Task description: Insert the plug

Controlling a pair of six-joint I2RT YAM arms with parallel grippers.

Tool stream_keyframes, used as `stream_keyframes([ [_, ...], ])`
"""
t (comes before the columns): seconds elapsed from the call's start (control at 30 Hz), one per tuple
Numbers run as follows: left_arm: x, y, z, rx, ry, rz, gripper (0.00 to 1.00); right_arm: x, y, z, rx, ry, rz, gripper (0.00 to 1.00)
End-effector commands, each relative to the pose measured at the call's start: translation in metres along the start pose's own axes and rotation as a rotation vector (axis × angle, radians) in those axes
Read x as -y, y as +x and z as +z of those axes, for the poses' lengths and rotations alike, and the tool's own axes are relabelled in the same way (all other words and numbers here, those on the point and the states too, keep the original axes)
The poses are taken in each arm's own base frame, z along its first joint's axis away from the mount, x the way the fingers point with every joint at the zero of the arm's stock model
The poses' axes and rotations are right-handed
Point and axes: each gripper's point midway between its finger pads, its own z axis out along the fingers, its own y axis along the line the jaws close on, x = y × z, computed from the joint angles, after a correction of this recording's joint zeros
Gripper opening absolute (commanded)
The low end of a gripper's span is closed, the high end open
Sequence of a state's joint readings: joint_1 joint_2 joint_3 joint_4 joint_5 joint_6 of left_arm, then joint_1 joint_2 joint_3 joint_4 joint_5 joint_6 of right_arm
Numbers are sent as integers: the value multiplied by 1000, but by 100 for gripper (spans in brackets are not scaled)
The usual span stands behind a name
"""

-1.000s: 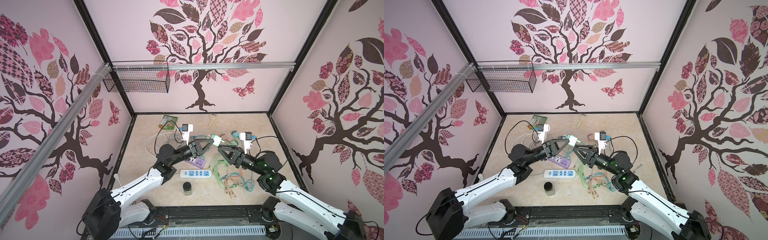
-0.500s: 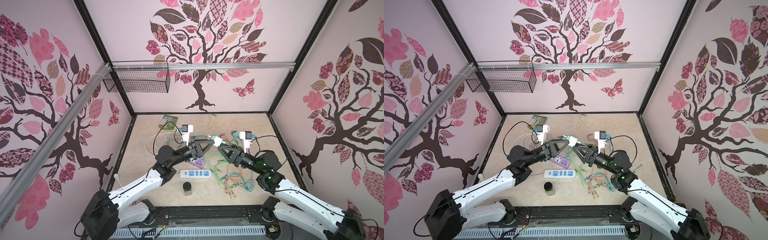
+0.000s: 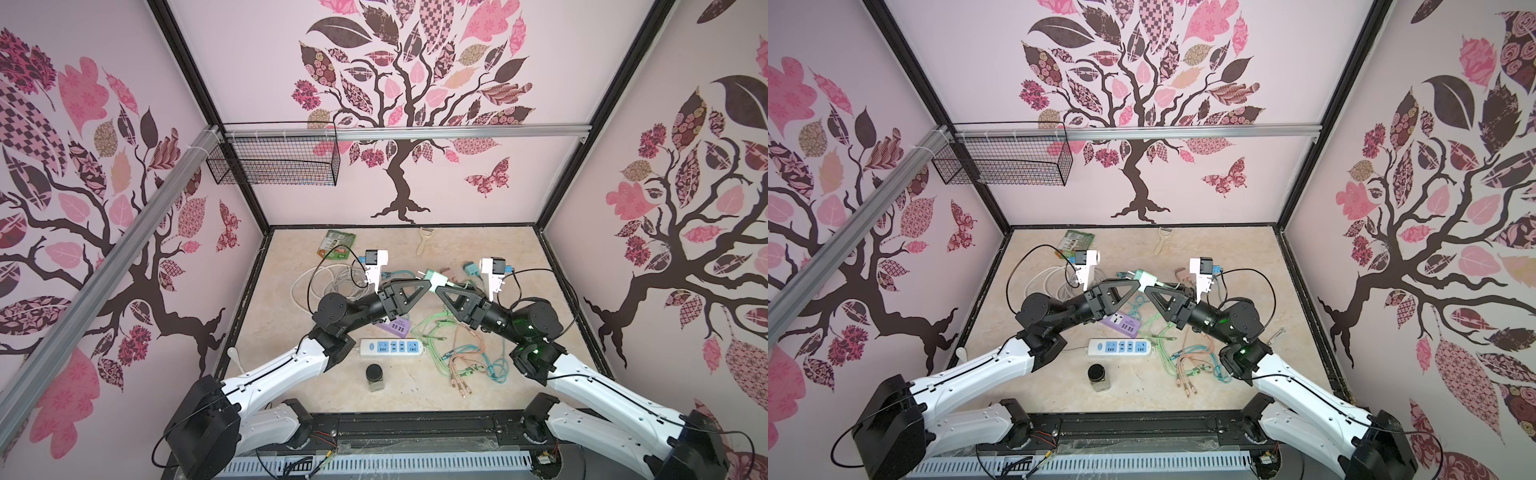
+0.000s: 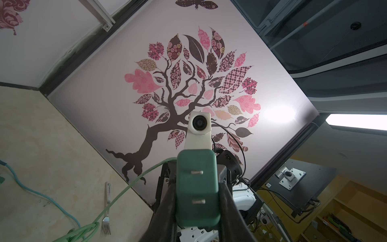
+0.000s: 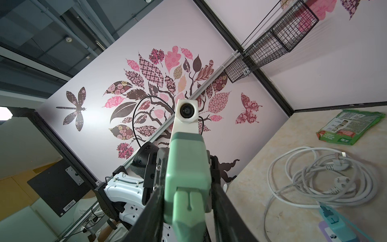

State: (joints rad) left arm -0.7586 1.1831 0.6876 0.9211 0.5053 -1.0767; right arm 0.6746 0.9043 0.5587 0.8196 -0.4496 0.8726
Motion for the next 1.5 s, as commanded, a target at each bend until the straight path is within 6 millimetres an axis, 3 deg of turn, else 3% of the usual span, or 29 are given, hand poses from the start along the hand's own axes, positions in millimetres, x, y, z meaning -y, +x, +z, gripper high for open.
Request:
stream_keyframes([
  [0.0, 1, 11, -2, -23, 24, 17, 0, -27, -21, 5, 42, -81, -34, 39],
  [0.4, 1, 15, 0, -31, 30, 21, 0, -32, -25, 7, 52, -98, -34, 40],
  [0.8, -12, 23, -5, -44, -28, 4, 1, -24, -23, 5, 44, -45, -61, 28],
  [1.07, -32, 28, -28, -49, -209, 39, 34, -5, -14, -1, -4, 83, -108, 22],
  [1.47, -55, 33, -86, -46, -478, 81, 54, 29, -5, 6, -178, 301, -221, 19],
])
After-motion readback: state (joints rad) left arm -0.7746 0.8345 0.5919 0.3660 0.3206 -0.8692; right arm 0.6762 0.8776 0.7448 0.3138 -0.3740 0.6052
